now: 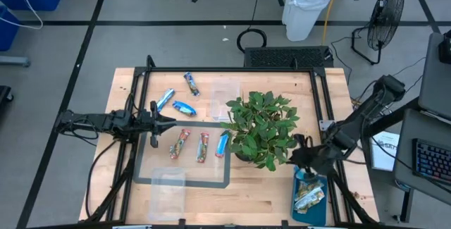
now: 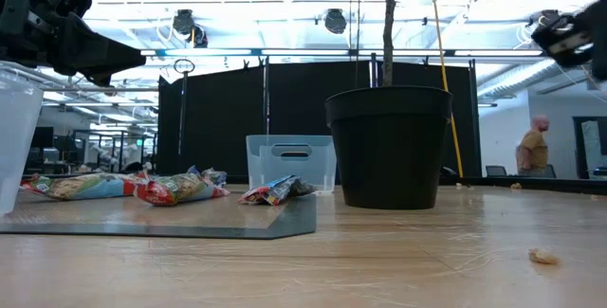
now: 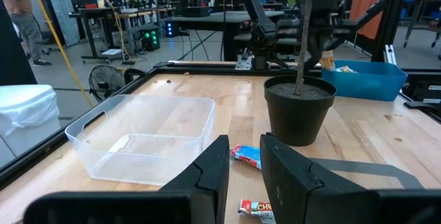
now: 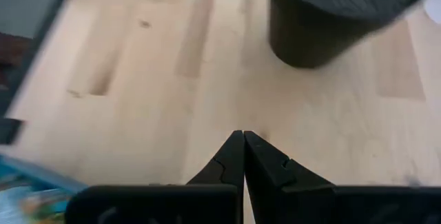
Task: Pick and place Granola Bars by type
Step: Put the green granola bar into the blue bin
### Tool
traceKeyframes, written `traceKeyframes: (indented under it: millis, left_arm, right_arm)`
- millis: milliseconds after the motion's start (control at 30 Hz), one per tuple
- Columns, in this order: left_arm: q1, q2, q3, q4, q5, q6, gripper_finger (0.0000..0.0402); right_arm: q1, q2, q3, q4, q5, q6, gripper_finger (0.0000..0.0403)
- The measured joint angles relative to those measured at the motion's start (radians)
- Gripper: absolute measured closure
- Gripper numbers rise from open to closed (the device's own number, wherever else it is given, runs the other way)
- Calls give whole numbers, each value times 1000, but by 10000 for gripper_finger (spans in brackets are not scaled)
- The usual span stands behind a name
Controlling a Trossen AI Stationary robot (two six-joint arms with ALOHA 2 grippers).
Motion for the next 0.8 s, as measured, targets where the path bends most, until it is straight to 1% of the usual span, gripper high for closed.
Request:
traceKeyframes:
  millis: [67, 167, 333, 400, 500, 700, 800]
  left_arm:
    - [0, 0, 0, 0, 0, 0, 314]
    - [0, 0, 0, 0, 0, 0, 314]
    - [0, 0, 0, 0, 0, 0, 314]
    - [0, 0, 0, 0, 0, 0, 314]
    - [0, 0, 0, 0, 0, 0, 314]
    - [0, 0, 0, 0, 0, 0, 314]
    - [0, 0, 0, 0, 0, 0, 314]
  right_arm:
    - [-20, 8, -6, -17, -26, 24, 403]
    - [-40, 11, -6, -29, -142, 58, 403]
    - [-40, -9, -6, -24, -355, 157, 403]
    - [-38, -24, -6, -24, -424, 194, 403]
    - [-36, -45, -6, -18, -486, 228, 403]
    - [-28, -76, -6, 23, -685, 333, 403]
    - [-16, -77, -6, 70, -735, 385, 403]
